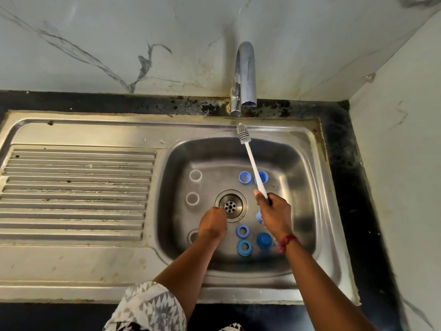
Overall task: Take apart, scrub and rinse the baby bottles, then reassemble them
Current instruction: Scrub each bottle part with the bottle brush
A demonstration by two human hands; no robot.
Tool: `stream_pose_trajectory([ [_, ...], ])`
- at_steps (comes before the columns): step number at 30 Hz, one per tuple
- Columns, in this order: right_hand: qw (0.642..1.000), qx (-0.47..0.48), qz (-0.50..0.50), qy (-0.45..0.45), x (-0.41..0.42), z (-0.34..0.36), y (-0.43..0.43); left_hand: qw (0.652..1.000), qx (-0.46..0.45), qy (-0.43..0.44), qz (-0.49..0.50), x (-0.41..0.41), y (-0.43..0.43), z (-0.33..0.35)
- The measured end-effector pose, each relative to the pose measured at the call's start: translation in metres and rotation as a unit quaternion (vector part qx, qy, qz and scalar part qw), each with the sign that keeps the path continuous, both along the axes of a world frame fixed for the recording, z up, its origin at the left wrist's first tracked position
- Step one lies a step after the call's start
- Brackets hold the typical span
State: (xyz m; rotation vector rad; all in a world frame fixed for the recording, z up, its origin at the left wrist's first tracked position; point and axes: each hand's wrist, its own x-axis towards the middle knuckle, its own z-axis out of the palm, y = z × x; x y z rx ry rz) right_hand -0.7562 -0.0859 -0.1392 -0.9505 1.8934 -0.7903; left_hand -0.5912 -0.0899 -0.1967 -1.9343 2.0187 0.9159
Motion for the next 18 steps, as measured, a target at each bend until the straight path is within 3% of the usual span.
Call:
stream_pose_trajectory([
  [8,1.0,-0.005,0.013,0.017,-0.004,0.004,-0.001,0.998,-0.013,-0.039,-0.052,-0.008,-0.008,0.001],
  [11,1.0,-0.006,0.014,0.016,-0.005,0.005,0.001,0.999,-0.012,-0.02,-0.023,-0.009,-0.014,0.015],
  [15,1.0,-0.008,0.017,0.008,-0.004,0.009,0.005,0.989,-0.006,0.114,0.093,-0.007,-0.03,0.03],
  [16,1.0,-0.009,0.02,0.008,-0.003,0.01,0.007,0.969,0.01,0.19,0.158,-0.007,-0.033,0.035],
  [18,1.0,-0.01,0.02,0.007,0.0,0.012,0.01,0.87,0.06,0.382,0.305,-0.003,-0.036,0.053],
])
